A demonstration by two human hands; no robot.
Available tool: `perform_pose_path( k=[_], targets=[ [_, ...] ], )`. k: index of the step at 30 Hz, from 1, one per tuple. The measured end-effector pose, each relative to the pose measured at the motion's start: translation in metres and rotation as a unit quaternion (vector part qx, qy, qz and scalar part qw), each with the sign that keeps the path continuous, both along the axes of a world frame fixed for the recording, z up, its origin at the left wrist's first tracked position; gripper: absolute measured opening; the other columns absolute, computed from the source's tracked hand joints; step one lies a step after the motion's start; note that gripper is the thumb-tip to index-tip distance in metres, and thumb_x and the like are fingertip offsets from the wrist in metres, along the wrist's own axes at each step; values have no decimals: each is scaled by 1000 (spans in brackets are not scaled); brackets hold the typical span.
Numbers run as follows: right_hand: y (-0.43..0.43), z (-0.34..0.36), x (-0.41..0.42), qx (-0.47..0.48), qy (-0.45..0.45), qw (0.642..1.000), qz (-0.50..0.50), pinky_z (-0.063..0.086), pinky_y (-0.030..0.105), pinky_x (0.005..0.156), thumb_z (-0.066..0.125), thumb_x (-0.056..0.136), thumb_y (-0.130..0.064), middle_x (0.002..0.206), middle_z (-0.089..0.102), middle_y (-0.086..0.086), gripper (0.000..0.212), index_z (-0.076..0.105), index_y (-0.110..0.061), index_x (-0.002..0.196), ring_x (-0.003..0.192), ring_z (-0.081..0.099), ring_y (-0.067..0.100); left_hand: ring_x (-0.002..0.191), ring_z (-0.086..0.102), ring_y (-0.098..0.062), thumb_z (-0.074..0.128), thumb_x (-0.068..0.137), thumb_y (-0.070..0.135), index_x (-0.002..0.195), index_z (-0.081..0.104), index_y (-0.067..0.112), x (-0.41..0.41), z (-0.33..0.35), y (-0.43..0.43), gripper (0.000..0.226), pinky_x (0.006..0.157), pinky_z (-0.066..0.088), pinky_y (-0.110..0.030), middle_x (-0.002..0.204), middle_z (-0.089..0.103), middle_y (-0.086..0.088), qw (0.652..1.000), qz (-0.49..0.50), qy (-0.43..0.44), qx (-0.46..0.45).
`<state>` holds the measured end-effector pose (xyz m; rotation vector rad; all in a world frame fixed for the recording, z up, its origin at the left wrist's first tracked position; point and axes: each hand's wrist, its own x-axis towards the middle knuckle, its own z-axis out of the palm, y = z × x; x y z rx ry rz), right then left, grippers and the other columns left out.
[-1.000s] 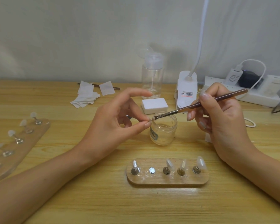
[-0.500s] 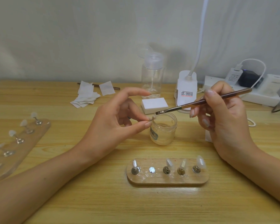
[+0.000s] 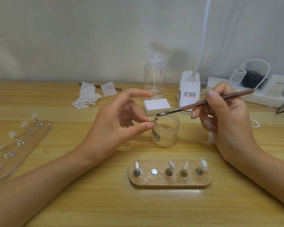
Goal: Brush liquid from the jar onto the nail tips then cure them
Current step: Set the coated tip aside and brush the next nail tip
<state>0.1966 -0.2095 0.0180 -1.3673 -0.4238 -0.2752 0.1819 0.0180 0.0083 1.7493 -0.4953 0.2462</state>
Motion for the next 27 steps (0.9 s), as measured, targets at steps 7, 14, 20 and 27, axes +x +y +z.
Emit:
perform_pose_path(
  k=[7,14,20,27],
  targets=[
    [0,-2,1,-18,23,999,-20,25,19,39,57,92,-30,60,62,8,25,45,-17,75,46,38,18,82,71,-18,80,76,16,121,62,27,0,0,0,50,76,52,-66,77,69,0,1000,-3,-1,-5],
    [1,0,-1,-14,11,1000,6,25,18,38,58,92,-32,63,66,6,25,46,-18,76,45,43,14,83,72,-17,81,76,16,122,62,25,0,0,1,51,76,52,-65,77,68,-1,1000,-1,-6,-2],
    [-1,0,1,-13,39,999,-32,26,19,40,54,96,-25,58,63,4,23,45,-17,75,47,43,13,83,72,-17,81,76,16,122,61,24,0,0,0,51,74,55,-57,78,69,0,1000,0,-14,5],
    [0,-1,0,-29,41,998,-26,27,18,41,57,94,-27,58,63,4,24,46,-17,74,48,46,15,82,72,-14,82,78,16,121,62,21,-1,-1,1,48,65,54,-35,81,71,-2,999,6,-32,18]
  ],
)
